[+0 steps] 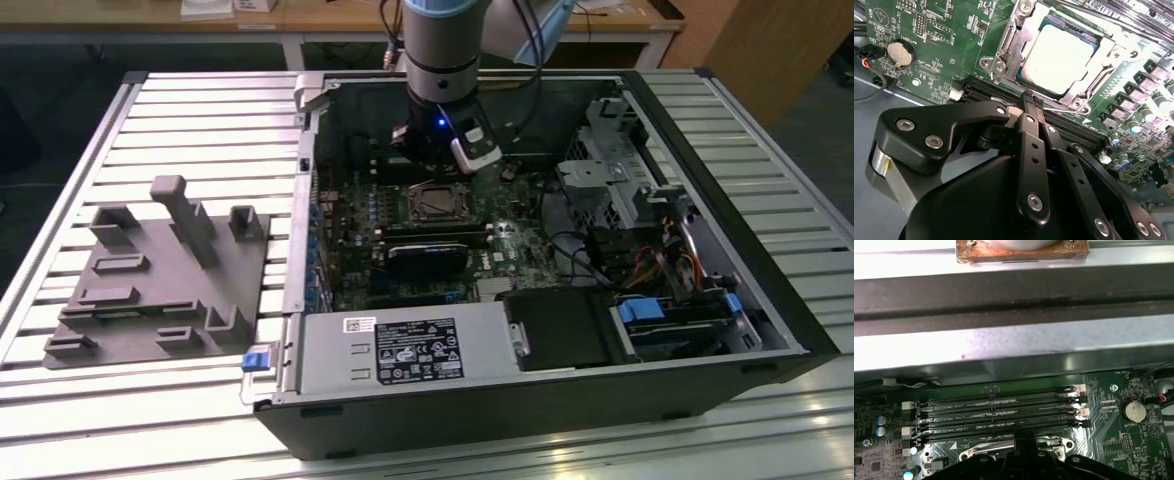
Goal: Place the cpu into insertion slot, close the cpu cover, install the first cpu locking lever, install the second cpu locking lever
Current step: 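Install the first cpu locking lever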
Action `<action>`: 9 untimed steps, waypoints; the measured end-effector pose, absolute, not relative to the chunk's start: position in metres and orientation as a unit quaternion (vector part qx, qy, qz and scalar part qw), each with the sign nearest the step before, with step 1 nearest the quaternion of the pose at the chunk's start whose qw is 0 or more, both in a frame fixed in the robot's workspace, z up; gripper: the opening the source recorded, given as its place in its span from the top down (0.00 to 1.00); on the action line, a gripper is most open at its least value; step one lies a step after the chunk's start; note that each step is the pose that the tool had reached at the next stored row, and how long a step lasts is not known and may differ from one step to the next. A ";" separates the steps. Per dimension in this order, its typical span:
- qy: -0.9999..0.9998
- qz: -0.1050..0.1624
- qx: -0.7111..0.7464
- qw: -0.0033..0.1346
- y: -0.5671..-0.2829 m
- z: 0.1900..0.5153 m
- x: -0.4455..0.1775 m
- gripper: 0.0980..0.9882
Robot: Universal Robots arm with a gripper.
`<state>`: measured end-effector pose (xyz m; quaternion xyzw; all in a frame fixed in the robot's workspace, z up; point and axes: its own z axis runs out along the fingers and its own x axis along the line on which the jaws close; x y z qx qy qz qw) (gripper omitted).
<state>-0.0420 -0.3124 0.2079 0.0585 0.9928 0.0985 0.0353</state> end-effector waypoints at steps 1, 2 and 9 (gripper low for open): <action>0.993 0.097 0.058 0.035 -0.312 0.207 -0.042 0.99; 0.993 0.094 0.058 0.036 -0.311 0.207 -0.042 0.99; 0.994 0.085 0.058 0.036 -0.310 0.206 -0.042 0.99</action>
